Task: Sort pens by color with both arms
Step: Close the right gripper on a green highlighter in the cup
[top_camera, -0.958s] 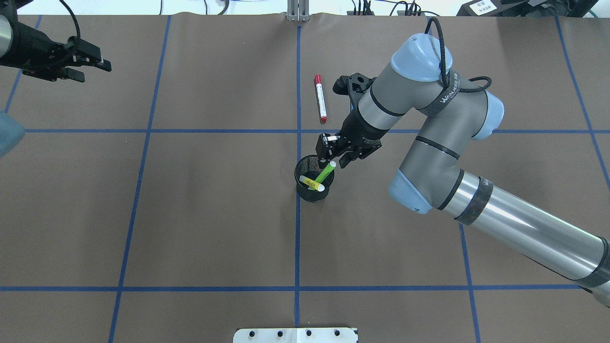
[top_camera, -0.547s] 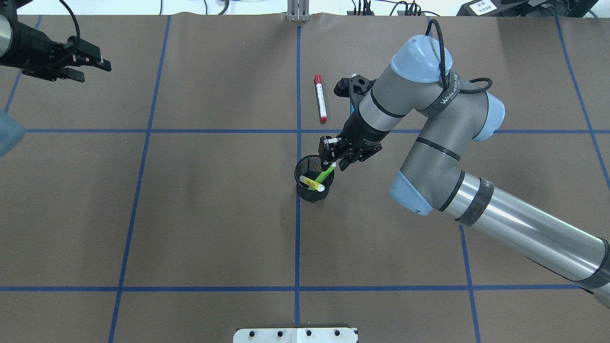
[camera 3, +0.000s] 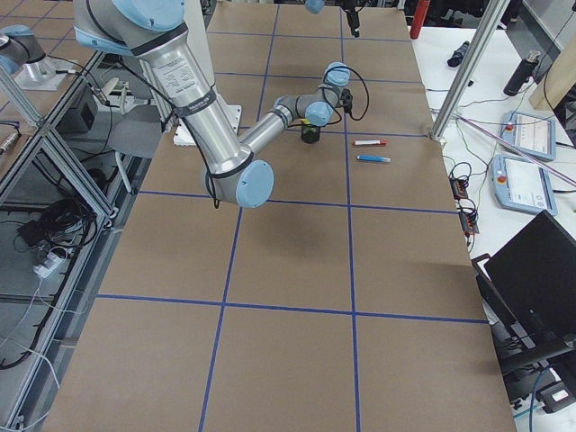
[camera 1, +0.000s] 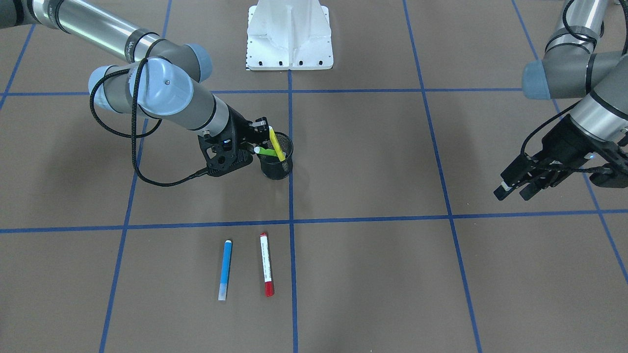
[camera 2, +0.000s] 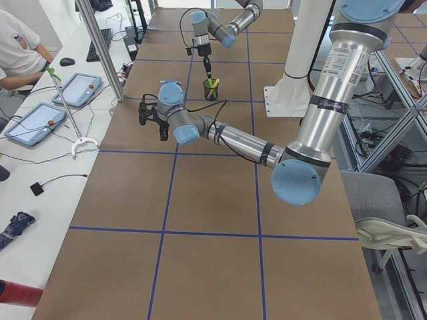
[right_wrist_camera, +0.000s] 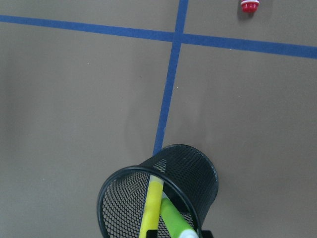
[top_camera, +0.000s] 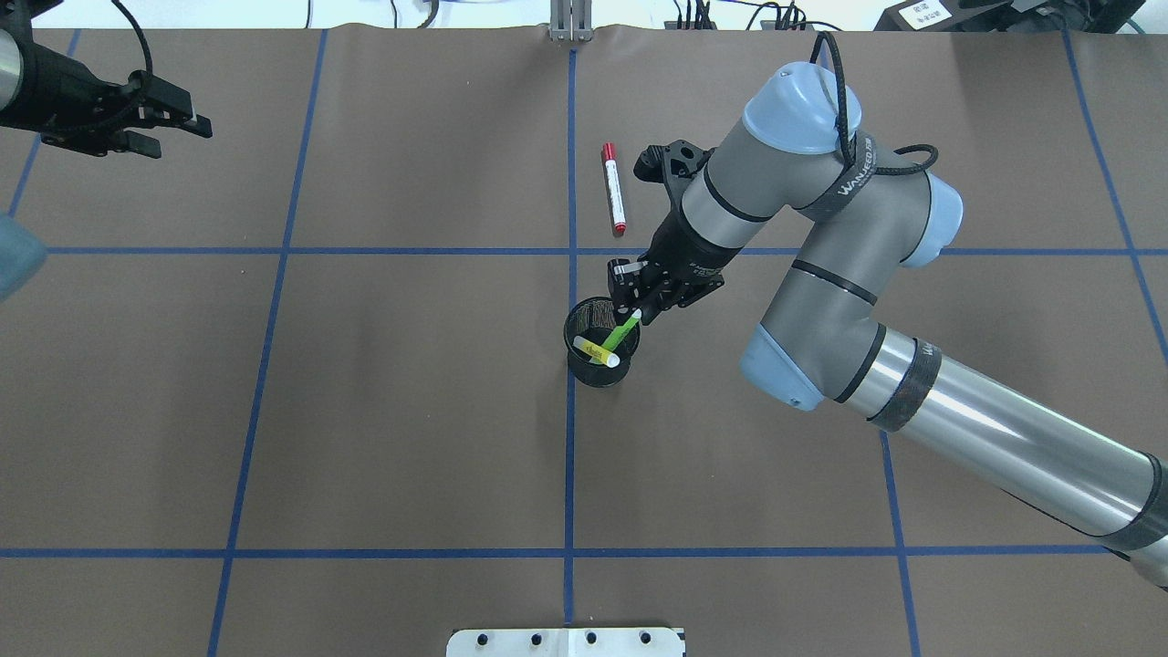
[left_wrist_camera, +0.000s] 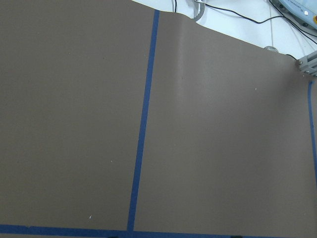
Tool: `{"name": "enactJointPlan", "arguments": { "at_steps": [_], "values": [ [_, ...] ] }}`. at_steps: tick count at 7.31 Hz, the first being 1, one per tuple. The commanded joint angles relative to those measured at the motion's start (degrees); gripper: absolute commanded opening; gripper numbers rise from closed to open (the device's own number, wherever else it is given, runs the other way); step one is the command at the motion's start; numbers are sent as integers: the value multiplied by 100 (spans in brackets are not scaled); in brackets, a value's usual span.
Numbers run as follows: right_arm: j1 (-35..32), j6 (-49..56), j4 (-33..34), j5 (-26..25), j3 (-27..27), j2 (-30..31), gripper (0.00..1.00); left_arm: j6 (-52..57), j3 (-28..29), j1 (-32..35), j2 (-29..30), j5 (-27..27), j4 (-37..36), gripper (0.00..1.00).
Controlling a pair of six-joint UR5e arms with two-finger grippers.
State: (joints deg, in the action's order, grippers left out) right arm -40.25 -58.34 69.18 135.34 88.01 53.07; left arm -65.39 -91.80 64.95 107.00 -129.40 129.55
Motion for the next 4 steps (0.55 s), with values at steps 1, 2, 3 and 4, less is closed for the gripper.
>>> {"name": "enactJointPlan", "arguments": {
  "at_steps": [1, 2, 3, 4],
  "values": [
    [0, 7, -1, -42, -38, -42, 40, 0, 4, 0, -4, 3, 0, 81],
    [0, 24, -1, -77, -47, -60, 40, 9, 4, 0, -4, 3, 9, 81],
    [9, 85, -1, -95, -65, -60, 40, 9, 13, 0, -4, 3, 9, 81],
    [9, 94, 8, -112, -74, -77, 40, 9, 13, 0, -4, 3, 9, 81]
  ]
}}
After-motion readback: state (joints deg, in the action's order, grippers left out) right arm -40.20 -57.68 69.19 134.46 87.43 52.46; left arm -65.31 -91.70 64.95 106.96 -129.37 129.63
